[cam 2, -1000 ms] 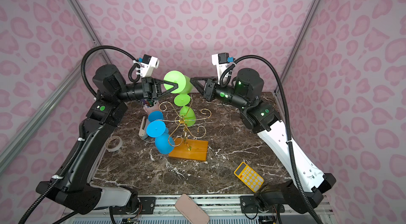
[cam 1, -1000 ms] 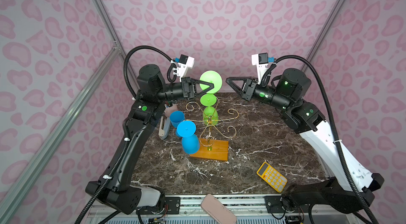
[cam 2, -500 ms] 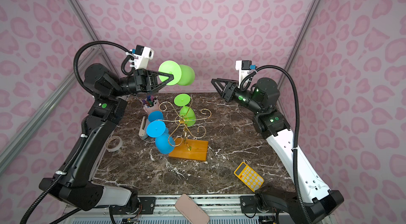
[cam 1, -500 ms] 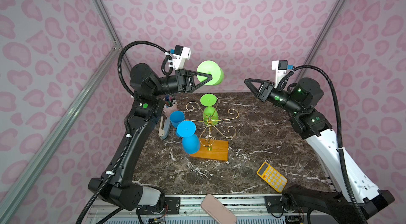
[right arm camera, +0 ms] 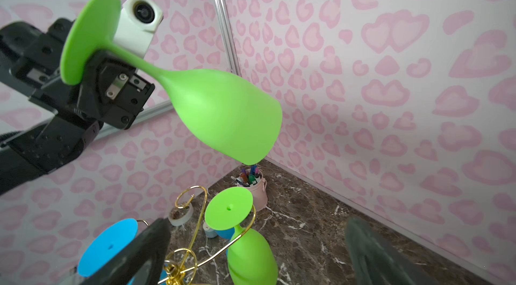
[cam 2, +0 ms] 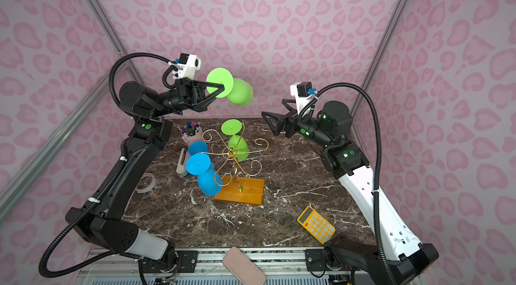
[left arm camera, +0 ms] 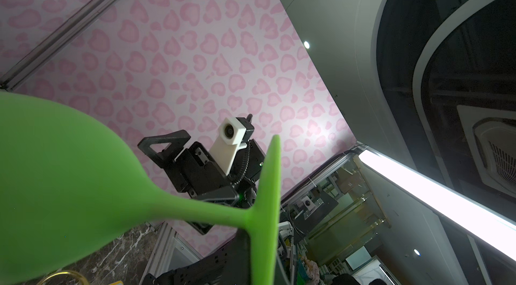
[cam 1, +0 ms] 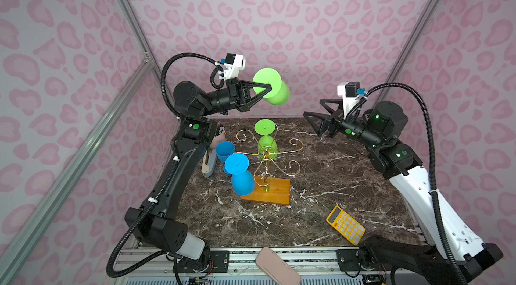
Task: Take the wine glass off the wine glass rack
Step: Pick up the wine glass from the wine glass rack.
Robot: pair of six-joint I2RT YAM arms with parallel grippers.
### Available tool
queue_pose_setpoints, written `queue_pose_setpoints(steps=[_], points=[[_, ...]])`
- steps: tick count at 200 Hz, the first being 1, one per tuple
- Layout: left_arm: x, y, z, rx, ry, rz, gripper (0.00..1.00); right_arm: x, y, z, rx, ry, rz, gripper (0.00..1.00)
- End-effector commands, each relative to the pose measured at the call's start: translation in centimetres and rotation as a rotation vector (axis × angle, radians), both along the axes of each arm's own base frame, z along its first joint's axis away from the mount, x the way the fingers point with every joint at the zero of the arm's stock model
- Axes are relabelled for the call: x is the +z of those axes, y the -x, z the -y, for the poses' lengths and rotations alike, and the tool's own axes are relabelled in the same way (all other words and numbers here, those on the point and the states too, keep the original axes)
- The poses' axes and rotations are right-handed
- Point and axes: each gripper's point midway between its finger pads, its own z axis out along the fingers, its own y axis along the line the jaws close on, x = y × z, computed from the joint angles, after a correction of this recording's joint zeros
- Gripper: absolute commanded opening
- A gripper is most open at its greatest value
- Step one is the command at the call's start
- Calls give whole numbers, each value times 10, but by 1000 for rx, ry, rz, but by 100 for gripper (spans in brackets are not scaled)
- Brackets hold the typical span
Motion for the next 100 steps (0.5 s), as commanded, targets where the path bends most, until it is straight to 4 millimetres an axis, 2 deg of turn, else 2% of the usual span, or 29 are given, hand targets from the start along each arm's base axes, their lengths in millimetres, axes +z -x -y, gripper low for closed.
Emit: queue_pose_setpoints(steps=[1,20,51,73,81,83,87,100], points=[[15,1,-4,9,43,35,4,-13,5,-11,-30,231,174,99],[14,-3,-3,12,48,15,4,-17,17,-29,-24,336,289,99],[12,-11,-1,14,59,-24,4,-16,16,-46,-19,406,406,99],[11,-15,-1,13,62,-39,4,-9,7,-56,-9,404,444,99],[11,-14,-1,12,62,-41,4,-15,2,-60,-2,415,435,99],[10,-15,0,11,61,-44,4,-6,3,-60,-9,403,451,99],[11,-14,-1,12,62,-42,4,0,1,-60,-16,397,461,99],[11,-12,-2,12,62,-39,4,1,-8,-64,-36,395,471,99]])
